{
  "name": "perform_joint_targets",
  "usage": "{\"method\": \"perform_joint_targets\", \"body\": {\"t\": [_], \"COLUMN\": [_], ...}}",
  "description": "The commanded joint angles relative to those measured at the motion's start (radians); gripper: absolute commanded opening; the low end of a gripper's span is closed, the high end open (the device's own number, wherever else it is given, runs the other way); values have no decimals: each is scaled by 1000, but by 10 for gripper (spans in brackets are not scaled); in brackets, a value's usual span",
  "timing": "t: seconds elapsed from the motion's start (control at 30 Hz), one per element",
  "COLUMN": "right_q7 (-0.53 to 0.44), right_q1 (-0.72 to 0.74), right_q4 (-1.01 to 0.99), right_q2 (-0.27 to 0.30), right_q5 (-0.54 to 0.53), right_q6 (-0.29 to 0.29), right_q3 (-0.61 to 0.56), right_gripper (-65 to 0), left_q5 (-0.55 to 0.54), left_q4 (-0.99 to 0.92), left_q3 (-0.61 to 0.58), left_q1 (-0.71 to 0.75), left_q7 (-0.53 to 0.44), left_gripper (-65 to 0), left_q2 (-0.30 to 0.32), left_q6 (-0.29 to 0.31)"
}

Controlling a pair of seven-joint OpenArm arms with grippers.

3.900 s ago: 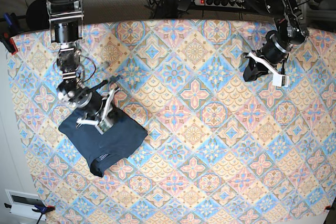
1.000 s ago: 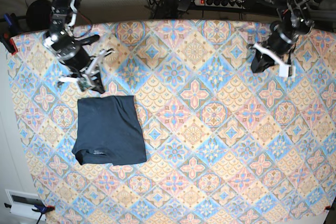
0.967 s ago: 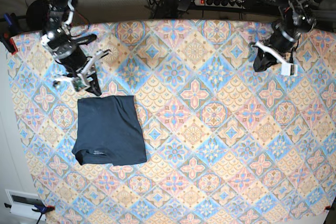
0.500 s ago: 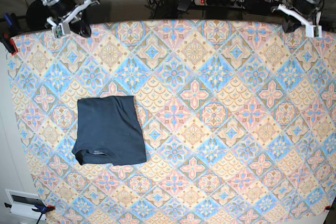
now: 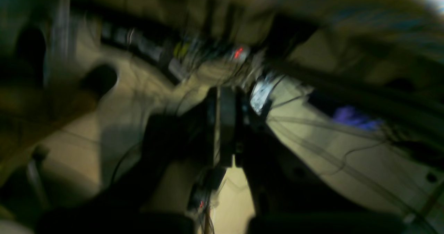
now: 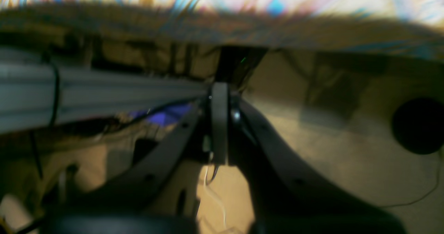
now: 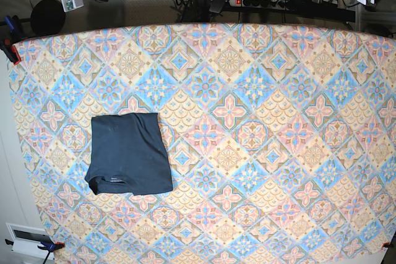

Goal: Layout the t-shirt on the table in an organized manner, then fold the t-shirt properly

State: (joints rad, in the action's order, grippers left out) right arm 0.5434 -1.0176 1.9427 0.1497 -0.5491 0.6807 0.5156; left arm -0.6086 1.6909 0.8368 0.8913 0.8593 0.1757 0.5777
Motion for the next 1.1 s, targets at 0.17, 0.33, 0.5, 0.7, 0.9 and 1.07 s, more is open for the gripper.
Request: {"method": "perform_joint_targets", "body": {"t": [0.17, 0.33, 0.5, 0.7, 0.9, 1.07], "right_q7": [-9, -12, -12, -170, -322, -409], "right_q1": [26, 110, 225, 394, 533, 604], "right_q4": [-151, -334, -533, -877, -1170, -1350], "right_q2": [8, 8, 11, 11, 11, 12], "right_q5": [108, 140, 172, 372, 450, 450], "right_q6": [3, 3, 3, 3, 3, -2], "right_q3": [-47, -67, -68, -67, -67, -67], "right_gripper": [-650, -650, -650, -650, -650, -650], "left_q5": [163, 223, 289, 326, 322, 322], "left_q4": [-186, -360, -615, -906, -1237, -1411], "left_q3": [-155, -345, -475, -640, -775, -885], "left_q1": [-71, -111, -248, -392, -528, -604], "left_q7": [-145, -377, -481, -690, -937, -1092], "left_gripper": [-647, -647, -647, -647, -647, -646], "left_q2": [9, 11, 9, 6, -9, -32], "left_q6": [9, 9, 6, 6, 6, 6]}}
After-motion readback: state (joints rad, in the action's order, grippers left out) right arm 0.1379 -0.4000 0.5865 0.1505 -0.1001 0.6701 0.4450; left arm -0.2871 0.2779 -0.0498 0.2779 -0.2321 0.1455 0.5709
